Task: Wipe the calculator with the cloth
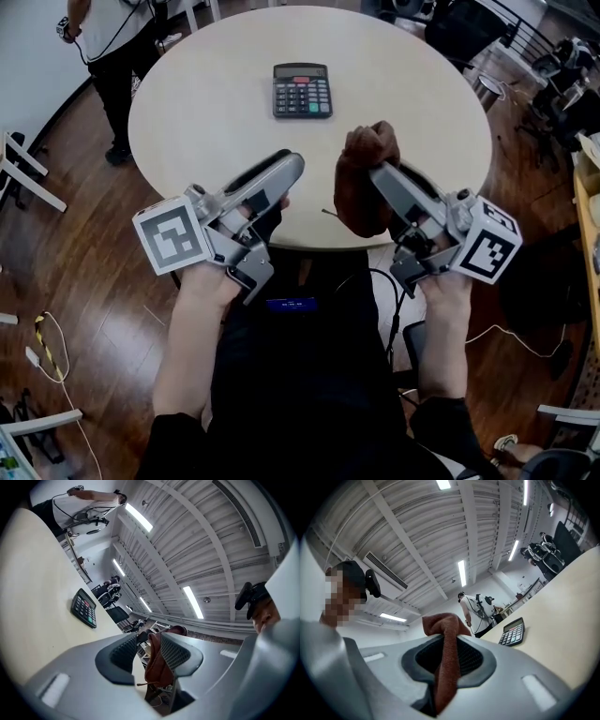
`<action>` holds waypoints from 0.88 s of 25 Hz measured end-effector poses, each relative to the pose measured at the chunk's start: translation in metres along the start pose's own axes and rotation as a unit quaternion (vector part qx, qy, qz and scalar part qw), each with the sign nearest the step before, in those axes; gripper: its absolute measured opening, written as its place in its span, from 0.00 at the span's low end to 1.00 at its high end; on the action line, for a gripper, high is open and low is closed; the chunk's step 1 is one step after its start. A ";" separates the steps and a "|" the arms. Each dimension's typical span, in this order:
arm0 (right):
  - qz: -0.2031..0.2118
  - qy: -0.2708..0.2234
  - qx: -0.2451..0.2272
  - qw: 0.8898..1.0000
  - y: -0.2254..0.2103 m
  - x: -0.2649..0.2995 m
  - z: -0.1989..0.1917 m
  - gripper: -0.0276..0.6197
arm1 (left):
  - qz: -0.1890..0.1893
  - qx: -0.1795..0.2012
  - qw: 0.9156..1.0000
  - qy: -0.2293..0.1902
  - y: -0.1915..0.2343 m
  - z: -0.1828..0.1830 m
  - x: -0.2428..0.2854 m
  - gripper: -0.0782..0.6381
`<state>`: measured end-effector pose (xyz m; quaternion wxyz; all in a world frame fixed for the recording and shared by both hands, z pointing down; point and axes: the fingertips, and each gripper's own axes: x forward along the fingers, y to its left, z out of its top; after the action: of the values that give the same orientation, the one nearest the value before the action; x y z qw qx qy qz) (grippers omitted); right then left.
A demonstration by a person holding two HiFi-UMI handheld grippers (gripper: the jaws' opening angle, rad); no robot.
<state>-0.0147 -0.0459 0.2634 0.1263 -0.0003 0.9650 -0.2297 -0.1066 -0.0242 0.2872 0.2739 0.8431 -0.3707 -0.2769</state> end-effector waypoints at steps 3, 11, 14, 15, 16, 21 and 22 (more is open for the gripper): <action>0.003 0.001 -0.006 1.000 0.003 0.006 -0.003 0.15 | -0.002 -0.002 1.000 0.005 0.001 -0.002 0.000 0.31; 0.003 0.006 -0.019 1.000 0.008 0.012 -0.006 0.15 | -0.003 0.006 1.000 0.014 -0.002 -0.004 0.001 0.31; 0.004 0.005 -0.024 1.000 0.010 0.014 -0.004 0.15 | 0.004 0.021 1.000 0.018 -0.001 -0.002 0.002 0.31; 0.004 0.006 -0.024 1.000 0.011 0.015 -0.004 0.15 | 0.008 0.026 0.999 0.020 0.000 -0.001 0.002 0.31; 0.004 0.006 -0.025 1.000 0.011 0.015 -0.004 0.15 | 0.010 0.027 0.999 0.021 0.000 -0.002 0.002 0.31; 0.004 0.007 -0.024 1.000 0.012 0.016 -0.004 0.15 | 0.011 0.028 0.999 0.026 -0.001 -0.003 0.004 0.31; 0.004 0.007 -0.024 1.000 0.012 0.016 -0.004 0.15 | 0.016 0.030 0.999 0.029 0.002 -0.003 0.003 0.31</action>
<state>-0.0304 -0.0340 0.2574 0.1199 0.0018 0.9711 -0.2061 -0.1038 -0.0263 0.2898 0.2632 0.8525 -0.3846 -0.2368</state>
